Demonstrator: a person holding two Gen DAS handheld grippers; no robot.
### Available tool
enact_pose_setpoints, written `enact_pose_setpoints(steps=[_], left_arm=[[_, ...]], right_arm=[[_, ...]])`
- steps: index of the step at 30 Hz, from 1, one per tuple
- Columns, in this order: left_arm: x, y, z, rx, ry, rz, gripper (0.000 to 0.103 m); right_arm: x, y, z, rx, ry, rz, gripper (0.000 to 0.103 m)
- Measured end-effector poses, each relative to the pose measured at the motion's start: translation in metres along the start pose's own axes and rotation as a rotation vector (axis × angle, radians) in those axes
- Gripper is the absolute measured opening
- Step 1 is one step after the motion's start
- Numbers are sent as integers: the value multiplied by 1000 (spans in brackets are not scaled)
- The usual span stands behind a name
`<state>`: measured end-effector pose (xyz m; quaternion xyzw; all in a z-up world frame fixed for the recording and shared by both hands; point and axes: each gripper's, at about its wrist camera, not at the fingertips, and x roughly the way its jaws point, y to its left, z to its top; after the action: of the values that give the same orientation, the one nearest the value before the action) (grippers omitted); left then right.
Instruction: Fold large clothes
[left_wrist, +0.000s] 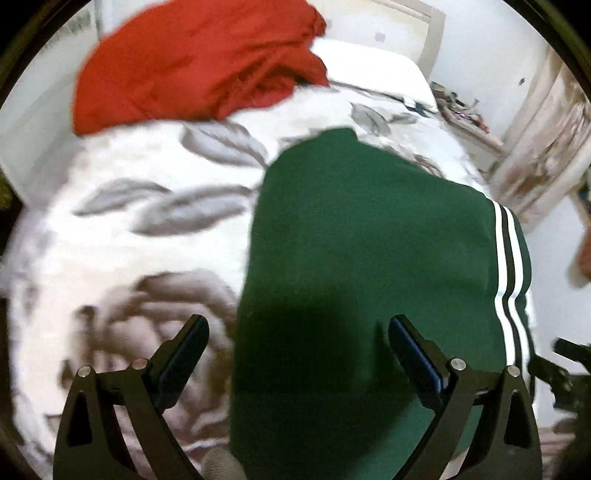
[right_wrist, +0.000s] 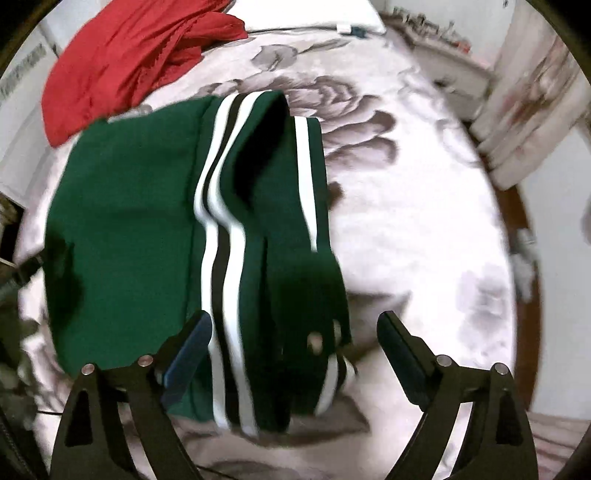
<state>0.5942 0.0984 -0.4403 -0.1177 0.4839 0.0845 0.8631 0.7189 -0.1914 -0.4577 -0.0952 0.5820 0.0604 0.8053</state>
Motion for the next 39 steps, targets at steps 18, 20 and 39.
enact_pose_setpoints(steps=[18,20,39], left_arm=[[-252,-60,-79,25,-120,48,99],[-284,-64,-88,17,-140,50,99],[-543,-106,-162,7,-308,77,99]], right_arm=[[-298,-2,-178,33,-196,-92,93],[-343,-6,-199,33,-229,-89,93],[-645,-44,-351,11,-463,-77,93]])
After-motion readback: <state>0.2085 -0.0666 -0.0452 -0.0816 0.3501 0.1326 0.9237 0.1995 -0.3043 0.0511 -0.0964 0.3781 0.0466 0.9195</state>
